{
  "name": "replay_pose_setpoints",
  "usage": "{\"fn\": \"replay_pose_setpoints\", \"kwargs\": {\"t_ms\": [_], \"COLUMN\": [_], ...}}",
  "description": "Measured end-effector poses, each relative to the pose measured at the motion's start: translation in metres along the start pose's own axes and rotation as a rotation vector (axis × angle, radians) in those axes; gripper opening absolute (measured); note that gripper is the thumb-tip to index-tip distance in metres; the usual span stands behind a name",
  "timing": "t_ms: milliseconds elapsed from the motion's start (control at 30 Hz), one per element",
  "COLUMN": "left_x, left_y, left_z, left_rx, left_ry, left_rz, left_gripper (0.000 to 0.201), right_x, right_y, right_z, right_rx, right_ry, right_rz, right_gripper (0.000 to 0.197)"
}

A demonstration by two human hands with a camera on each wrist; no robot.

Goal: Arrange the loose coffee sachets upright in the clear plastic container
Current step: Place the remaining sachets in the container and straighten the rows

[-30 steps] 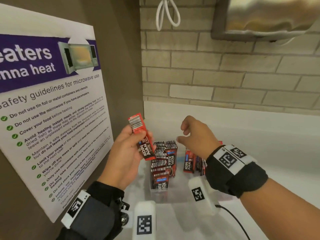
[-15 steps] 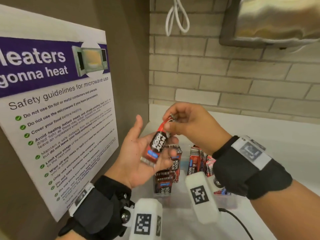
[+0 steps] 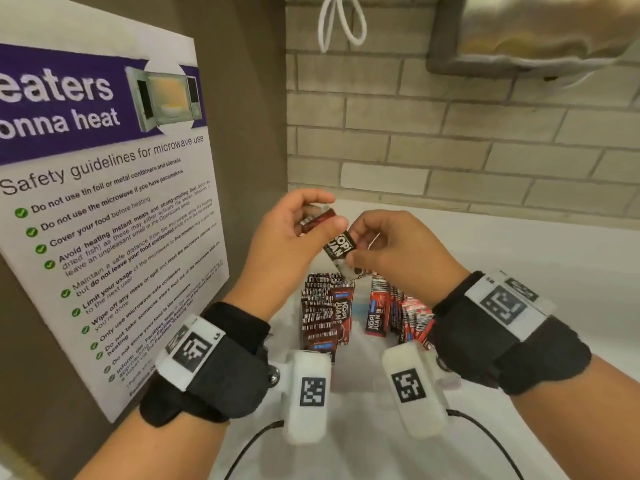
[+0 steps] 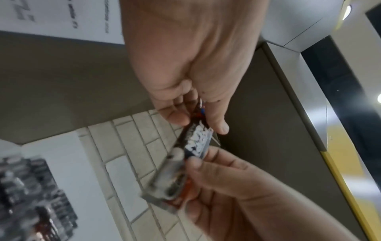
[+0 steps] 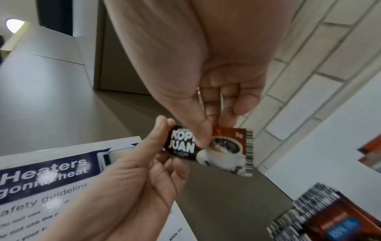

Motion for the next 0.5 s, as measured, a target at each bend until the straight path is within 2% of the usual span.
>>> {"fn": "replay_pose_setpoints", "kwargs": {"t_ms": [100, 200, 267, 400, 500], "left_x": [0.003, 0.013, 0.015, 0.008, -0.006], "left_y": [0.004, 0.021, 0.033, 0.056, 0.068], "left_z": [-0.014, -0.038, -0.057, -0.097, -0.114], "left_rx": [0.07, 0.164, 0.249, 0.472, 0.579], "left_ry": [0.02, 0.145, 0.187, 0.255, 0.284], "left_rz": [0.054, 0.131, 0.137, 0.092, 0.016], "left_gripper": [0.029, 0.016, 0.017, 0.04, 0.061], "right_x": [-0.01, -0.04, -0.053, -0.073, -0.085], "right_y": [0.002, 0.005, 0.005, -0.001, -0.005], "right_z": [0.037, 0.08, 0.09, 0.101, 0.112], "right_rx": [-0.153, -0.316, -0.363, -0.451, -0.516], "right_ry": [-0.007, -0.017, -0.02, -0.002, 0.007], "right_rz": [-0.021, -0.112, -0.149, -0.238, -0.278], "right_gripper": [0.022, 0.013, 0.015, 0.012, 0.016]}}
Point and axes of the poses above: each hand's wrist, its own y-axis away from the middle knuckle, its own x-axis out of the back of the hand, z = x × y, the point moved 10 cm from there along -y, towards the middle knuckle, and after that the axes turned 12 degrees about -z, right-handed, at the moved point
